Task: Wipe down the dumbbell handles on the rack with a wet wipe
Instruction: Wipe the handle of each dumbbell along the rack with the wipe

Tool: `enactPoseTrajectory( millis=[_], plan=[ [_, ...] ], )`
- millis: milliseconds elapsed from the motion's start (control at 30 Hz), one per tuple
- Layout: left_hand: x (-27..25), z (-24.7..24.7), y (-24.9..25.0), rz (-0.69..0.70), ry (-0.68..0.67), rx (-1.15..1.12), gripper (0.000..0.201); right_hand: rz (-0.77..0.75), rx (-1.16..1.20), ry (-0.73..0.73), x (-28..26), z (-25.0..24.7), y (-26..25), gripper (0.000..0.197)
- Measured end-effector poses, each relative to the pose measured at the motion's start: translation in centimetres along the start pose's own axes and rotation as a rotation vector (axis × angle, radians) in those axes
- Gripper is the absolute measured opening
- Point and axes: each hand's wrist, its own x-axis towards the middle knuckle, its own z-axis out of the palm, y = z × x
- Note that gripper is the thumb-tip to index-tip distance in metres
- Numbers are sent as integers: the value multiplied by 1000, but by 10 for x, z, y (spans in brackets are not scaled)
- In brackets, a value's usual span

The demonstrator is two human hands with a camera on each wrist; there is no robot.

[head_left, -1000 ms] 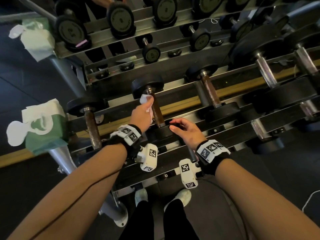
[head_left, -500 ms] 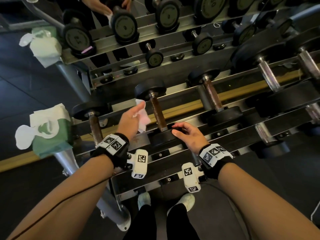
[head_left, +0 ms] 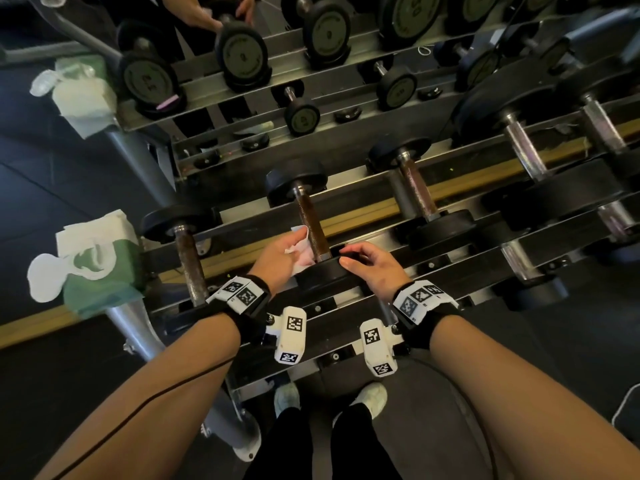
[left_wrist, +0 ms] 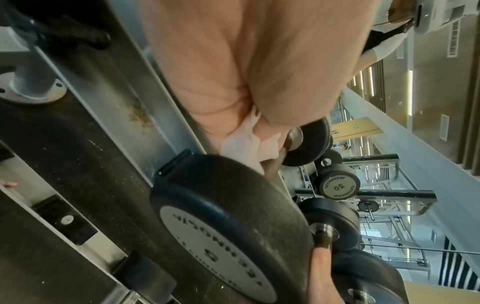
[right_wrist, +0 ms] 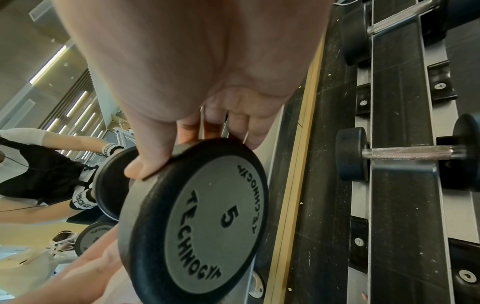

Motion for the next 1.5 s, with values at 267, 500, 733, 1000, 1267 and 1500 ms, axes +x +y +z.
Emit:
enactPoseTrajectory(
  millis=[267,500,733,1000,1267,1500],
  plan=[
    [-12,-13,18,22,-71,37,49,18,-102,-11,-4,0,-8,30],
    [-5,5,43,58,31,-2,46,49,-216,-145,6,-22,-20,29],
    [24,59,82,50,190,22,57,-143,-315,-157,23,-123,-51,20],
    [58,134,106,89,220,-205,45,-201,-396,-55,32,-213,-24,23],
    [97,171,117,79,275,-326,24,-97,-211,-6,49,-233,19,29],
    [118,180,134,144,223,-70,35,-39,-130,-5,59,-236,29,32]
  ],
)
